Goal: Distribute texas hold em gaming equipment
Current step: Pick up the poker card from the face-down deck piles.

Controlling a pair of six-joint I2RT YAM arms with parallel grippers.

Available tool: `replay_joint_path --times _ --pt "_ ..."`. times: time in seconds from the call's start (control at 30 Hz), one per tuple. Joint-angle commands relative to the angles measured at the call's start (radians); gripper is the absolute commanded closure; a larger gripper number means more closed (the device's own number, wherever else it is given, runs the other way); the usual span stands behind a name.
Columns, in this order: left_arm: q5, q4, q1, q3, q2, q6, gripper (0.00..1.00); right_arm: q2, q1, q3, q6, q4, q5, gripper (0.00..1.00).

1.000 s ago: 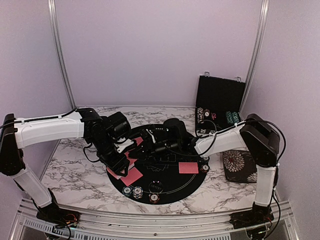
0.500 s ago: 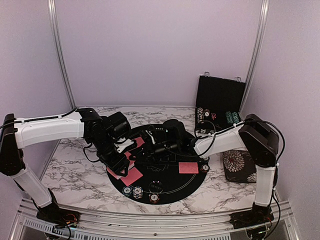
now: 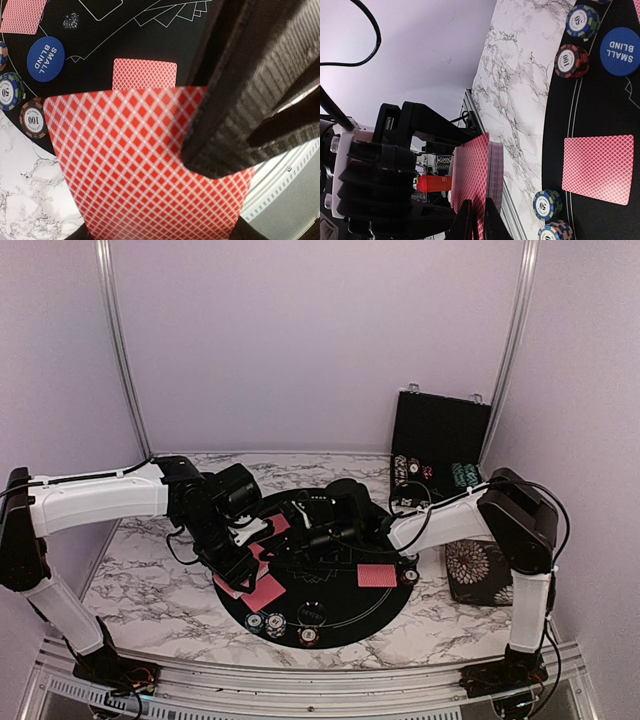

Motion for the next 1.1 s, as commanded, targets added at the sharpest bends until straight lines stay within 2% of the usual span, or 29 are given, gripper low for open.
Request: replay_joint_path --times 0.0,1.07 --pt "-0.007 -0.004 -0.004 0.007 -0.017 -0.007 0.49 -0.006 -0.006 0.014 0.003 0.035 -0.001 0.92" --pt "-0.011 -0.004 -0.003 0.0 -0.023 -0.014 0.49 -0.109 -0.096 -0.115 0.07 0.152 0.018 1.0"
